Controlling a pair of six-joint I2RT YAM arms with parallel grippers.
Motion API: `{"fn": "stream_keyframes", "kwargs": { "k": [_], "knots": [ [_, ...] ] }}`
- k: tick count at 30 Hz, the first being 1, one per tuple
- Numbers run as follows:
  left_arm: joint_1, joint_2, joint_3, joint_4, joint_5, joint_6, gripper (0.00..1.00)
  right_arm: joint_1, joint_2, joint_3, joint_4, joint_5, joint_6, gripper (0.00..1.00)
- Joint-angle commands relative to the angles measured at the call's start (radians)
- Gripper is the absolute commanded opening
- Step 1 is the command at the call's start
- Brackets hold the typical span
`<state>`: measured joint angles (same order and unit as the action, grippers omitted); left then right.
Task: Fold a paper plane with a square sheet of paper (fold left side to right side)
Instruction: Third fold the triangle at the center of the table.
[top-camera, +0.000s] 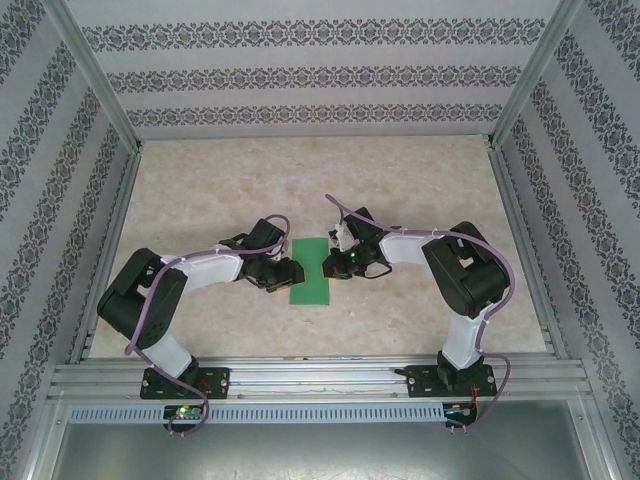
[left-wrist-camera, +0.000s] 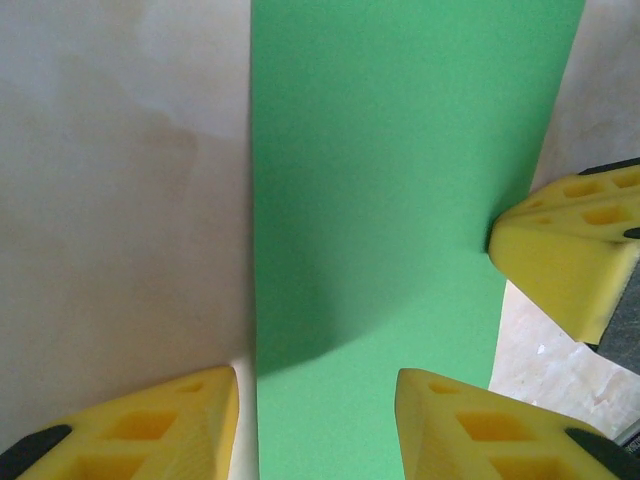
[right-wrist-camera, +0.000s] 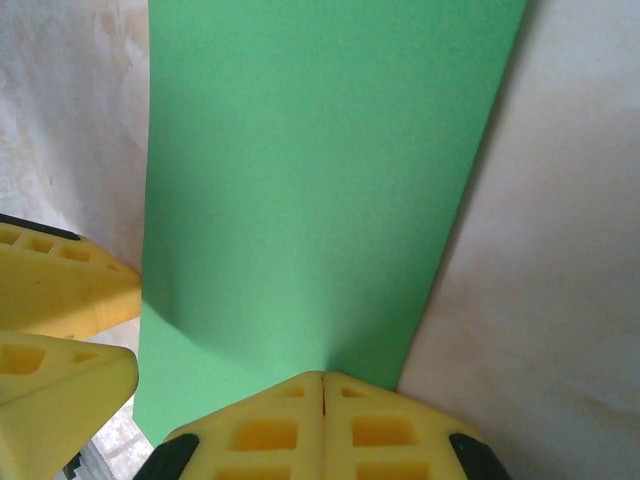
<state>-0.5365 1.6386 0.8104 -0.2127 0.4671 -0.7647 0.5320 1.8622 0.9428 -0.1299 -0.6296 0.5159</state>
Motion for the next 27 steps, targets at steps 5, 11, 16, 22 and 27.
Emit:
{"fn": "stream_keyframes", "kwargs": {
  "k": [5, 11, 16, 22, 27],
  "knots": [
    [-0.015, 0.014, -0.007, 0.079, 0.038, -0.033, 0.45, -0.009, 0.028, -0.010, -0.080, 0.074, -0.025, 0.00],
    [-0.015, 0.001, -0.037, 0.174, 0.027, -0.087, 0.47, -0.009, 0.026, -0.010, -0.081, 0.073, -0.027, 0.00],
    [-0.005, -0.010, -0.026, 0.153, -0.013, -0.074, 0.50, -0.009, 0.024, -0.009, -0.084, 0.072, -0.028, 0.00],
    [0.024, 0.011, -0.012, 0.187, 0.020, -0.064, 0.50, -0.009, 0.025, -0.009, -0.088, 0.071, -0.032, 0.00],
    [0.040, 0.023, 0.008, 0.166, 0.024, -0.041, 0.50, -0.009, 0.025, -0.006, -0.092, 0.074, -0.037, 0.00]
  ]
}}
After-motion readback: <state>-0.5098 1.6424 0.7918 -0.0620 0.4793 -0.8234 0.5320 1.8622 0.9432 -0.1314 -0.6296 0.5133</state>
